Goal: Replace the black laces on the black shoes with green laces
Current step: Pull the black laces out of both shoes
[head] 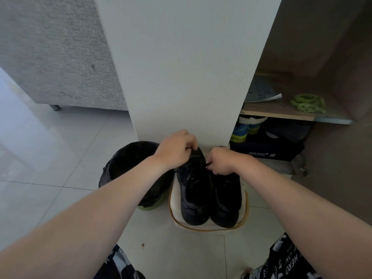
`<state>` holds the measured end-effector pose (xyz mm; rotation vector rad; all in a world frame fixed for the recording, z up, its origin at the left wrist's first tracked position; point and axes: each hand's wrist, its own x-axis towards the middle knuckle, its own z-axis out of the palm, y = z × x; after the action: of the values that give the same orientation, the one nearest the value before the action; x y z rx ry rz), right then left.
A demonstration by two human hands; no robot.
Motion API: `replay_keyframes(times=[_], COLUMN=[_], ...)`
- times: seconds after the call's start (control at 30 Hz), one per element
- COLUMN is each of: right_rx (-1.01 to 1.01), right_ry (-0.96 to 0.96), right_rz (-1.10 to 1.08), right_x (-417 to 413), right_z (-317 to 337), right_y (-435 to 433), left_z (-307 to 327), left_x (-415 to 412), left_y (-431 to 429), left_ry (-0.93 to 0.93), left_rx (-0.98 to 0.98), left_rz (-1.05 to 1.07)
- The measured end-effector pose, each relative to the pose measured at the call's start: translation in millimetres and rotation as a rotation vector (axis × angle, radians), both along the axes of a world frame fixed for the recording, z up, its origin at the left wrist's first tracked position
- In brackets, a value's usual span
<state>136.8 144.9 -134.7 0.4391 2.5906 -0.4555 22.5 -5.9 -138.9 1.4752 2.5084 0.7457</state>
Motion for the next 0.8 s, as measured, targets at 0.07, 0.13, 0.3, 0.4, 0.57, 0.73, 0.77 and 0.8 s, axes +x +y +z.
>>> replay_keyframes(times=[0.07,0.13,0.3,0.4,0.57,0.73,0.77,0.8], right_rx=[0.029,0.040,0.044,0.061,0.114,-0.319,-0.375,-0.425], right_ry=[0.005,-0.004,0.020,0.101,0.434,0.550,0.552,0.554], right_rz=[0.029,0.054,0.027,-0.047,-0.198,-0.341,-0.354,-0.366], right_x=[-0.2,1.7,3.5,0.6,-5.5,-4.8,-2.8,-1.0], right_z=[3.7,5.0,4.0,1.9,-10.0,-11.8,-10.4,-9.4], right_y=[-1.8,-0.5,2.3,-1.2,-4.5,0.2,-0.2,-0.5], left_z=[4.6,-0.7,-16.8,-19.8,-26.5,-14.9,-14.5,-14.0], left_x=[8.5,12.4,10.9,20.0,26.6,27.6,25.9,24.1], left_y=[5.1,7.7,5.7,6.7,14.7,22.8,22.9,22.0], left_ry=[-0.053,-0.034,-0.065,-0.038,0.012,-0.384,-0.452,-0.486], left_rx=[-0.130,-0.283,-0.366,-0.475,-0.507,-0.226,-0.177,-0.159], left_rz=[-0.153,-0.258,-0.278,-0.264,-0.201,0.037,0.047,0.049])
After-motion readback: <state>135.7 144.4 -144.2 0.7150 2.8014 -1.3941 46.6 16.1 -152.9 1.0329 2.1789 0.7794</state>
